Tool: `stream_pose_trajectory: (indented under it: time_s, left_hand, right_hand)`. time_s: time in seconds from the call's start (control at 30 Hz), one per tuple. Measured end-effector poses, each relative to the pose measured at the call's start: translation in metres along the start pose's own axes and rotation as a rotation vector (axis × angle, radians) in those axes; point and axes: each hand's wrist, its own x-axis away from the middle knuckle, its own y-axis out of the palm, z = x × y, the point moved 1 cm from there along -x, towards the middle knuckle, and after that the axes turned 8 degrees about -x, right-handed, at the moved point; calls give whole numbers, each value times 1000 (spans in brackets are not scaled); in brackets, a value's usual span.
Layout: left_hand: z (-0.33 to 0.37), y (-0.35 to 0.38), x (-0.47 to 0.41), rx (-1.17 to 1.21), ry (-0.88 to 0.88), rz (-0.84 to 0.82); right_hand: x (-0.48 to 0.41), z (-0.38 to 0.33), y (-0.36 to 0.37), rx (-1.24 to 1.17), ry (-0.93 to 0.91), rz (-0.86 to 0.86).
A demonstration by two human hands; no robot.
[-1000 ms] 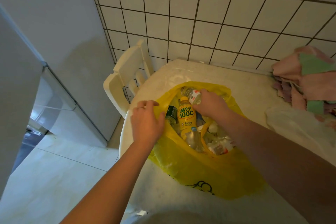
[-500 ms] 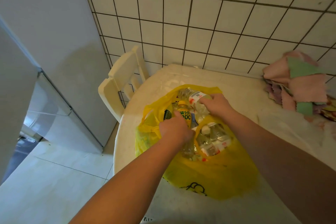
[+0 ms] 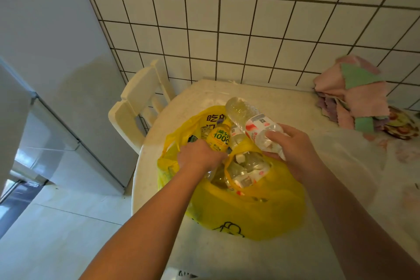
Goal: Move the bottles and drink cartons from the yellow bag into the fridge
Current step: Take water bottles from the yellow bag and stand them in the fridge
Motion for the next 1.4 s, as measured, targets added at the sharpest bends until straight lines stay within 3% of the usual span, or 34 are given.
stream_pose_trajectory:
  time_s: [0.1,0.27,0.53,0.8,0.9,1.13,1.4]
  left_hand:
    - [-1,-4,14,135,-49,98]
    - [-6,-5,40,405,-58,287]
    - [-19,-6,96,827,75,453]
    - [-69,-1,170,926,91,437]
    - [-100,6,202,967,16,435]
    - [-200,21,284,1056,-162,538]
    - [-359,32,390,1073,-356,708]
  right_hand:
    - [13,-7,-22,-51,-61,45]
    - [30,-24,-54,7,-247,-18]
    - [54,-56,-57,-26,-490,-75]
    - [101,-37,5,-65,-358,-491]
    - [130,-21,38,-64,-335,-634]
    - [211,37,122,-31,-278,-825]
    - [347,122,225,101,-311,-996]
